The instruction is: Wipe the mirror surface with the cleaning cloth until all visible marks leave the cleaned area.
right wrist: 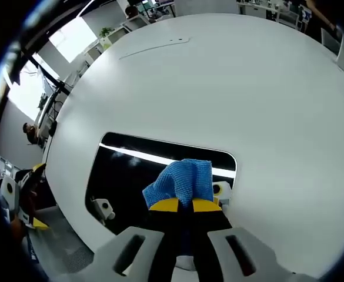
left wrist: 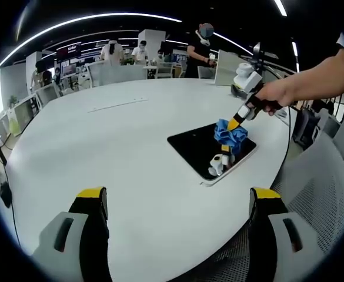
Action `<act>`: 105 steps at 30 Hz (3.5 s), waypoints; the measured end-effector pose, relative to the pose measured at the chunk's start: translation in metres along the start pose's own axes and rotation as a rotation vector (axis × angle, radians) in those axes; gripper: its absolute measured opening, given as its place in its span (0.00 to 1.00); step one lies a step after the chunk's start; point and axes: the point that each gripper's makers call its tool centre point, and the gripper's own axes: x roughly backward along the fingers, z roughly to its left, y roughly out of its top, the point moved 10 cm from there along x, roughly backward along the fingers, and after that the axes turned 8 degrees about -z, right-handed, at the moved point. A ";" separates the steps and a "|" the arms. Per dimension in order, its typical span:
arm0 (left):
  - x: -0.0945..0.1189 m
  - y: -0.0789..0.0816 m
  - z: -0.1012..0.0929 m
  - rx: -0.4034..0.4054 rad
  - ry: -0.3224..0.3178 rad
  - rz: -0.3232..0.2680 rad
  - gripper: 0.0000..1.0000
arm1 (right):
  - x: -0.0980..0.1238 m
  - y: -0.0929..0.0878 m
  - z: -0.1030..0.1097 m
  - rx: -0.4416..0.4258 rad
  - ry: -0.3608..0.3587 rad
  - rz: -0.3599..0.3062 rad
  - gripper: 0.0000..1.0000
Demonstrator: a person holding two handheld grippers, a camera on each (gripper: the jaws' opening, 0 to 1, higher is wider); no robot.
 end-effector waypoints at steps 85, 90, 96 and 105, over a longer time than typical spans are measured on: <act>0.001 0.000 -0.002 -0.001 -0.012 -0.004 0.99 | 0.033 -0.064 0.001 -0.113 -0.014 -0.056 0.00; 0.001 0.000 -0.002 0.004 -0.014 -0.002 0.99 | 0.031 -0.062 0.004 -0.118 -0.024 -0.056 0.00; 0.001 0.000 -0.002 0.007 -0.013 -0.003 0.99 | 0.031 -0.061 0.005 -0.096 -0.031 -0.044 0.01; 0.001 0.001 -0.002 0.013 -0.008 -0.012 0.99 | 0.028 -0.056 0.011 -0.130 -0.041 -0.031 0.00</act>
